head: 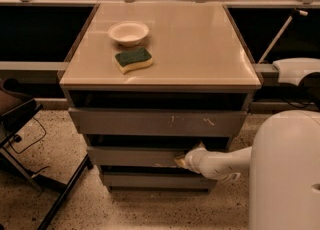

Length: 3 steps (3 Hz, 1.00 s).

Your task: Open middle drawer

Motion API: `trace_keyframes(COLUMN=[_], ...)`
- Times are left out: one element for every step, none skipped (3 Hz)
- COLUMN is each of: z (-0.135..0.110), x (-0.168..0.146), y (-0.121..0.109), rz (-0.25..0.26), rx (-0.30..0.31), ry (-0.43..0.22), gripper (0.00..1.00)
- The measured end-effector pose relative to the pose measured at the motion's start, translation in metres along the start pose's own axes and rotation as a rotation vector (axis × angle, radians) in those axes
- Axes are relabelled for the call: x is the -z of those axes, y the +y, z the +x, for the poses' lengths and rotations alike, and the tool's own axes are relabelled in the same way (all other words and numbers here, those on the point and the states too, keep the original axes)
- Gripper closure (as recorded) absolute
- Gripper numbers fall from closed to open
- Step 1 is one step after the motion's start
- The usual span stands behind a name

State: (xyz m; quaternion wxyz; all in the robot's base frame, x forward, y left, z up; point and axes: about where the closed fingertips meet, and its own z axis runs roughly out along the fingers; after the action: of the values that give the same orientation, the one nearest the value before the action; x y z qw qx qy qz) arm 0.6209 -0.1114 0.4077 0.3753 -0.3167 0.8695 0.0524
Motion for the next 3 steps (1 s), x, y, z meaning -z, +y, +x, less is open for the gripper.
trace_keyframes(z=[-0.0035, -0.0078, -0.011], x=[0.0035, 0.008, 0.0116], y=[-0.0006, -0.0016, -0.0026], rz=[0.0, 0.0, 0.0], rx=[0.0, 0.0, 0.0], ry=[0.0, 0.0, 0.0], gripper=[1.0, 1.0, 1.0])
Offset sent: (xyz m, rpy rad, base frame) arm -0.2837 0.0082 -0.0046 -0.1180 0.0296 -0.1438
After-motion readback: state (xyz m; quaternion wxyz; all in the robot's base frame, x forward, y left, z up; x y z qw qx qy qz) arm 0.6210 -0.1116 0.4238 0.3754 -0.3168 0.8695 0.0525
